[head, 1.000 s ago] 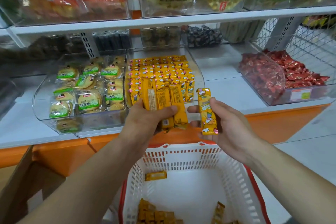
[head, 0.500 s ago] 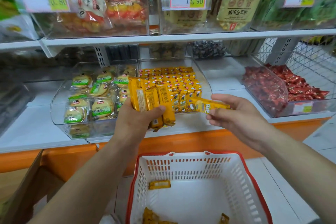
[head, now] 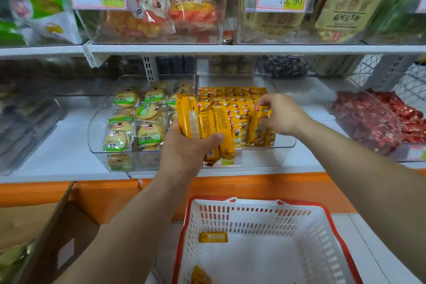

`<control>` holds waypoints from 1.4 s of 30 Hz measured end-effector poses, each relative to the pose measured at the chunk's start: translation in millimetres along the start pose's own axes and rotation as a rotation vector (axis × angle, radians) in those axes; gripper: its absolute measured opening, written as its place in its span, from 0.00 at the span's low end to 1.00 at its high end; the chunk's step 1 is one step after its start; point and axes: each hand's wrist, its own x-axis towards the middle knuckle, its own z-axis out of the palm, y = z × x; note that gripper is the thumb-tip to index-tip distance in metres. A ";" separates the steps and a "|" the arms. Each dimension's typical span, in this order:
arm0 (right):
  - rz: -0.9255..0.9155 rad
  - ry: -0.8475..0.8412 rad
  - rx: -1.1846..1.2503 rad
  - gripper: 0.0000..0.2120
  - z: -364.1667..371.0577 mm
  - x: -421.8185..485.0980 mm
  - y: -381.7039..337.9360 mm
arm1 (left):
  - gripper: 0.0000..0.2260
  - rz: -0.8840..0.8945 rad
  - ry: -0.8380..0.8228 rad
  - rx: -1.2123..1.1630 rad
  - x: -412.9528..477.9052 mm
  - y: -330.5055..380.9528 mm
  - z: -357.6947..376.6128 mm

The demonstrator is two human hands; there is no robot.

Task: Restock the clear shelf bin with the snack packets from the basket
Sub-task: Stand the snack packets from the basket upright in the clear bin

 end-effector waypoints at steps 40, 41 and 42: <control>0.284 -0.156 1.257 0.16 -7.4 -136.1 4.8 | 0.31 -0.076 -0.359 -0.038 -25.1 -20.0 60.5; 0.280 -0.168 1.290 0.14 -8.2 -136.5 6.7 | 0.29 -0.081 -0.367 -0.049 -24.2 -20.5 59.5; 0.277 -0.178 1.309 0.13 -8.7 -137.2 7.8 | 0.27 -0.087 -0.373 -0.058 -23.3 -20.9 58.8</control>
